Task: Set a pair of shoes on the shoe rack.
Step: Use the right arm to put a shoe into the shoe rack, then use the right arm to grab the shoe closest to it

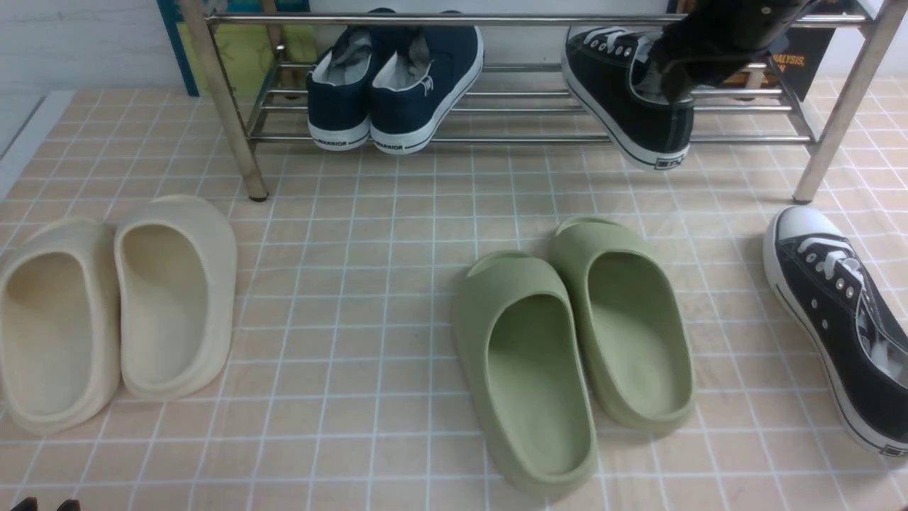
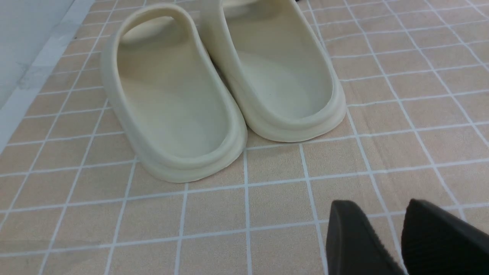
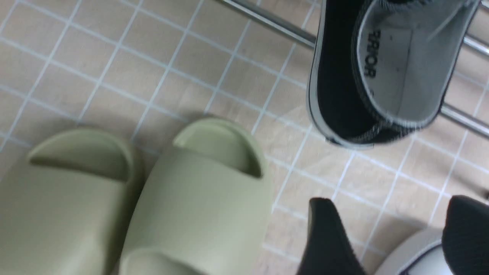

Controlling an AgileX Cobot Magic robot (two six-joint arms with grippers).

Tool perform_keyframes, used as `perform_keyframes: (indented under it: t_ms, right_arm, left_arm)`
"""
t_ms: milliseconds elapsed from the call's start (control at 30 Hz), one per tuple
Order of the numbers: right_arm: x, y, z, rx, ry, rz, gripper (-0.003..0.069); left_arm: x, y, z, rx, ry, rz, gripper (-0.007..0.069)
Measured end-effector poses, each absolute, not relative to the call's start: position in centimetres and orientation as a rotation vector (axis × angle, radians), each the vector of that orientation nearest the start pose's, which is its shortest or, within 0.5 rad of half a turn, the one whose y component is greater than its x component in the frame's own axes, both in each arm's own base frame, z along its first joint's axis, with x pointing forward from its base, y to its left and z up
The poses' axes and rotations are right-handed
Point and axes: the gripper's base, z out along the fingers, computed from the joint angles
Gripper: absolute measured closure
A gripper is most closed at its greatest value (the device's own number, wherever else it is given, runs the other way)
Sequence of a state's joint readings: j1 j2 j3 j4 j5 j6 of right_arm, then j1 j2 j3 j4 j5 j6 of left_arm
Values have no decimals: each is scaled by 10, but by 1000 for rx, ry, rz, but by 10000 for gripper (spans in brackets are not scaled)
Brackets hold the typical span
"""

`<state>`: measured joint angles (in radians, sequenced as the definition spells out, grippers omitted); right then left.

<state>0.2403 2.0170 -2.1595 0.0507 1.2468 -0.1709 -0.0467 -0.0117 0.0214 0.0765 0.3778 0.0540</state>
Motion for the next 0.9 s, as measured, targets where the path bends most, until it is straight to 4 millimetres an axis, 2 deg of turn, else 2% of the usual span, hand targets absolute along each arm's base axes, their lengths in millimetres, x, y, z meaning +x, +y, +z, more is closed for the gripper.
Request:
perform_keyframes:
  t_ms: [100,200,267,333,467,600,633,800,900]
  right_arm:
    - [401,103,368,-532,2573,93,286]
    - [364,93,361,-546,2649,81,298]
    - [353,90,356,-552,2678,73,300]
    - [331,83,337,-555,2760,48,300]
    - [304,73,295,-483,2935,-5,286]
    - [292,58,263,-388,3038,-73,282]
    - [291,58,261,-389,3039,-73,282]
    - [289,27,226,-176,3006,-69,282]
    - [287,15,214,-102,2994,-66,282]
  left_arm:
    - [52,0,173,141,1865,80,389]
    - [52,0,173,141,1865,80,389]
    - [52,0,173,141,1865,80,389]
    - [52,0,173,141,1865,80,389]
    - [52,0,173,141,1865,80,389]
    - [52,0,173,141,1865,80,389]
    - [52,0,173,141,1865,80,389]
    - [52,0,173,141,1865,80,389]
    - [52,0,173,141,1865,80,389]
